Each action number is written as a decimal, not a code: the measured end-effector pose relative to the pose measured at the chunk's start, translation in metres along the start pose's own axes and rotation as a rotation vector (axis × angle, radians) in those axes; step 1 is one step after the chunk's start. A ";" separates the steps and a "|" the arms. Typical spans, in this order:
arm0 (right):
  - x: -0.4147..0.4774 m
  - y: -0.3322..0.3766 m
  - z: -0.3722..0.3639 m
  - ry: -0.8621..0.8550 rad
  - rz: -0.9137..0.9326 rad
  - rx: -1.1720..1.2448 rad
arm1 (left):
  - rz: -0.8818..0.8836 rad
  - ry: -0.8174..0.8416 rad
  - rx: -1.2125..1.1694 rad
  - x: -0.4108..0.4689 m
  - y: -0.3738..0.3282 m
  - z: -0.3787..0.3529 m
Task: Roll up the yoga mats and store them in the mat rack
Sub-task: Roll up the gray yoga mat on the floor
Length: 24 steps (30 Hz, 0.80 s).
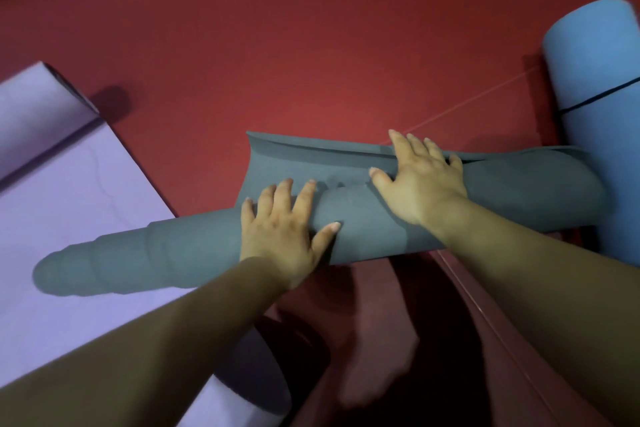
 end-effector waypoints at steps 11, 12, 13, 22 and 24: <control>-0.008 -0.010 0.007 -0.098 0.117 -0.002 | 0.022 0.165 -0.038 0.071 0.028 0.009; -0.010 -0.013 0.007 -0.107 0.122 0.011 | 0.004 0.166 -0.007 0.077 0.029 0.010; -0.011 -0.014 0.006 -0.114 0.126 0.019 | -0.023 0.164 0.025 0.082 0.029 0.012; -0.013 -0.016 0.000 -0.178 0.112 0.067 | -0.191 0.254 0.113 0.105 0.031 0.013; -0.018 -0.018 -0.001 -0.197 0.103 0.073 | -0.204 0.218 0.139 0.100 0.027 0.015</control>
Point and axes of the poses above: each hand's wrist, its own x-axis towards the middle knuckle, its own z-axis out of the back of the hand, y = z × x, the point moved 6 cm from there along x, towards the middle knuckle, and after that the axes turned 8 degrees about -z, right-handed, at the moved point
